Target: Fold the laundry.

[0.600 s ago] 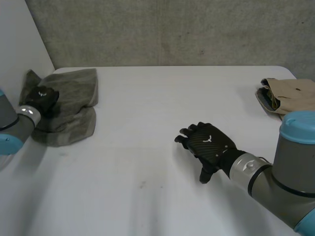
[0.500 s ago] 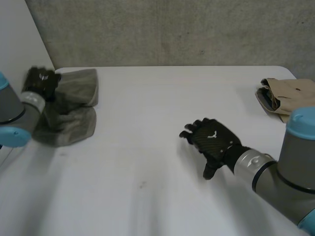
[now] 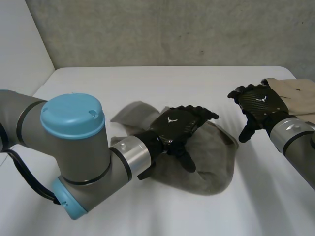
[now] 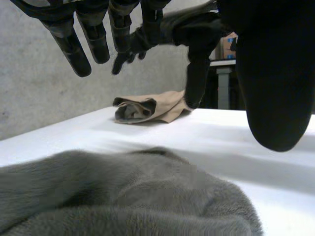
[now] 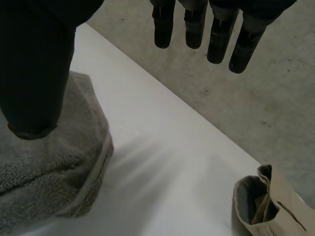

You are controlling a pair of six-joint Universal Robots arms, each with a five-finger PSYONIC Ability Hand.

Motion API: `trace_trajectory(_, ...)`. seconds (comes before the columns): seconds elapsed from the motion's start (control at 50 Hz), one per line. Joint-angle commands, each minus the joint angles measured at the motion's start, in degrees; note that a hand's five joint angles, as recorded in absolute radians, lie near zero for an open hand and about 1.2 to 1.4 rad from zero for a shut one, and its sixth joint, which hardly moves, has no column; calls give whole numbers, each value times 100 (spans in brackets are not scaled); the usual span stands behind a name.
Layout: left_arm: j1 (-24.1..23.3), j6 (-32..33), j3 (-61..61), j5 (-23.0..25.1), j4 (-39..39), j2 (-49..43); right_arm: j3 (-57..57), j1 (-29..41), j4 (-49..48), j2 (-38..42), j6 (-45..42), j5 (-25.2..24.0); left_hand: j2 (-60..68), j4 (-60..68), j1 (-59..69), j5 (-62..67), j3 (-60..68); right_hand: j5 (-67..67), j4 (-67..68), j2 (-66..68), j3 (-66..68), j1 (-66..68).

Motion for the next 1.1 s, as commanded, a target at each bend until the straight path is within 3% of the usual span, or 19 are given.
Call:
trace_trajectory(0.02,777,150,157,-655,-29,265,-83,21,22,-3,-31,-66,-166,-149,-65,-253,-206,-377,-350,-259,-234,-158)
trace_trajectory(0.1,1174,220,148,-971,-56,529,-276,30,136,6,-83,-249,-166,-149,-65,-253,-206,-377,-350,-259,-234,-158)
trace_trajectory(0.26,1613,791,-19,-1683,-380,564,-1066,292,1250,303,-1233,-1716,107,123,208,20,67,-377,-350,-259,-234,-158)
trace_trajectory(0.32,1684,967,-150,-1850,-888,538,-1479,512,1489,620,-1462,-1858,209,225,309,122,168,-377,-350,-259,-234,-158)
trace_trajectory(0.44,1702,958,-344,-1833,-1409,345,-2876,1251,2148,1700,-1814,-1569,813,830,914,727,773,-377,-350,-259,-234,-158)
trace_trajectory(0.56,1587,950,-397,-1833,-1418,-6,-3932,1497,2579,2615,-1920,-1323,2242,2259,2343,2156,2202,-377,-350,-259,-234,-158)
trace_trajectory(0.72,1508,958,-292,-1868,-1330,-455,-4872,1796,2711,3564,-1868,-735,2529,2546,2630,2442,2489,-303,-277,-186,-160,-84)
trace_trajectory(0.78,1499,976,-213,-1886,-1102,-578,-5031,1849,2703,3732,-1859,-628,3234,3250,3335,3147,3194,68,95,186,211,287)
trace_trajectory(0.86,1482,1002,-125,-1904,-891,-640,-5251,1858,2711,3996,-1859,-575,4881,4897,4981,4794,4840,1762,1789,1880,1905,1981)
trace_trajectory(0.98,1491,1038,174,-1912,-654,-921,-5769,1849,2650,4242,-1578,-497,6834,6850,6934,6747,6793,6618,6645,6736,6761,6837)
trace_trajectory(1.08,1412,1099,717,-1921,-504,-1228,-6603,1849,2545,4321,-929,21,6834,6851,6935,6747,6794,6623,6650,6741,6766,6842)
trace_trajectory(1.1,1394,1143,806,-1921,-478,-1255,-6944,1849,2423,4339,-562,327,6834,6851,6935,6747,6794,6623,6650,6741,6766,6842)
